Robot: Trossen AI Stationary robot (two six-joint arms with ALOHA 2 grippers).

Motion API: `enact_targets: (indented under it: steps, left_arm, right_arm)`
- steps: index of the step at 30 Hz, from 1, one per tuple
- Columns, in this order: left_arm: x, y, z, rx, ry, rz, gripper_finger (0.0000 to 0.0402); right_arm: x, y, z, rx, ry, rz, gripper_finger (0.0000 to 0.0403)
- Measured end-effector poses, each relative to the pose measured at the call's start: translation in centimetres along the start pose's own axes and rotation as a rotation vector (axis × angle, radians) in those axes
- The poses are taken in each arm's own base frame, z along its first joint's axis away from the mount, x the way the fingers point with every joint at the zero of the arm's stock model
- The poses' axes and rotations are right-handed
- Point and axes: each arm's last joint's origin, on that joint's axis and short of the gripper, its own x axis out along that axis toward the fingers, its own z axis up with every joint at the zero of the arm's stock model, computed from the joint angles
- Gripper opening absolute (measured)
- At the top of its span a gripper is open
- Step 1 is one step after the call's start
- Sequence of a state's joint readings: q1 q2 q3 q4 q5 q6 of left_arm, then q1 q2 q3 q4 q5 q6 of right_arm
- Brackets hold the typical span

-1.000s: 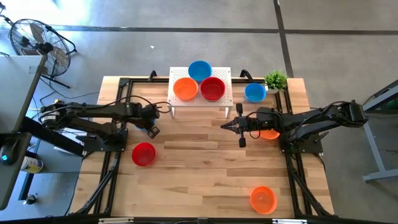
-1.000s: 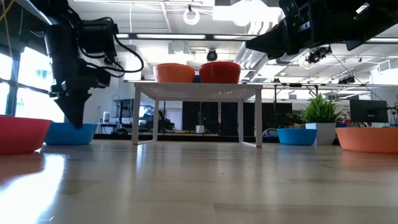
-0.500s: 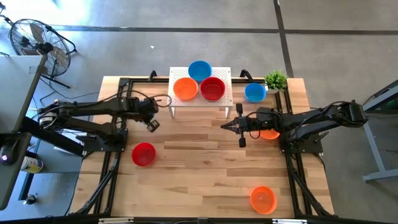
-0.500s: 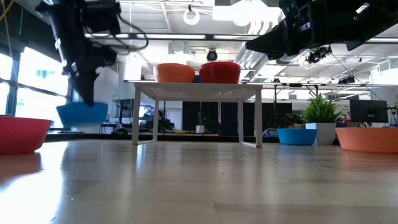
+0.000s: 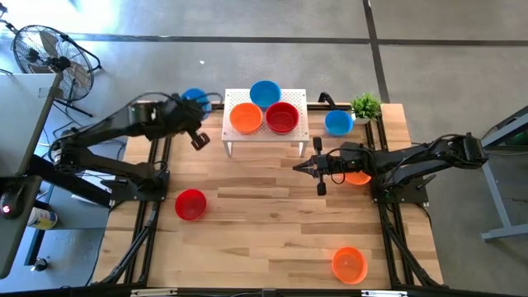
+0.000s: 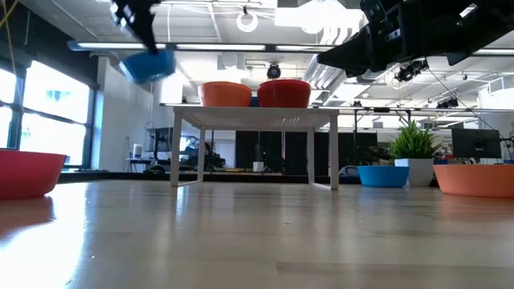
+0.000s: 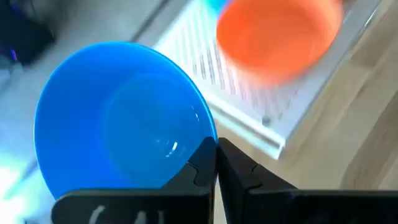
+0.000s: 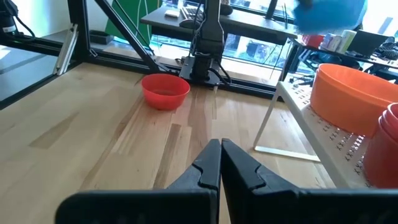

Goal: Pick & Place Mini bowls
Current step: Stack the blue bowl on the blue bowl on the shelf

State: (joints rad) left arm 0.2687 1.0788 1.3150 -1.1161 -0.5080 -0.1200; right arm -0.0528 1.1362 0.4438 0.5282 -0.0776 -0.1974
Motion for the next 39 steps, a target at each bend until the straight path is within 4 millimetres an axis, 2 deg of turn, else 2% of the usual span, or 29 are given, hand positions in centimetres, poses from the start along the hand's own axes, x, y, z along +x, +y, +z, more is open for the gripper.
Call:
enact_targets:
  steps: [3, 7, 13, 20, 26, 31, 39]
  left_arm:
    - [-1.5, 0.8, 2.3, 0.060, -0.065, 0.005, 0.0001]
    - [-1.4, 2.0, 5.6, 0.147, -0.096, -0.007, 0.0000]
    - [0.6, 3.9, 10.3, 0.271, -0.158, -0.142, 0.0000]
    - [5.3, 4.1, 14.5, 0.425, -0.190, -0.269, 0.0000]
    - [9.6, 2.3, 15.7, 0.551, -0.190, -0.378, 0.0000]
    - [12.6, 1.1, 15.9, 0.584, -0.171, -0.455, 0.0000]
    - [16.0, 0.1, 15.6, 0.623, -0.101, -0.452, 0.0000]
  right_arm:
    - [0.0, 0.0, 0.0, -0.013, -0.002, 0.000, 0.0000]
    - [0.0, 0.0, 0.2, -0.015, -0.018, -0.004, 0.0000]
    - [0.0, 0.0, 0.2, -0.023, -0.022, -0.005, 0.0000]
    - [0.0, 0.0, 0.2, -0.031, -0.022, -0.005, 0.0000]
    - [0.0, 0.0, 0.2, -0.031, -0.022, -0.004, 0.0000]
    - [0.0, 0.0, 0.1, -0.030, -0.015, -0.002, 0.0000]
    - [0.0, 0.0, 0.1, -0.030, -0.014, -0.002, 0.0000]
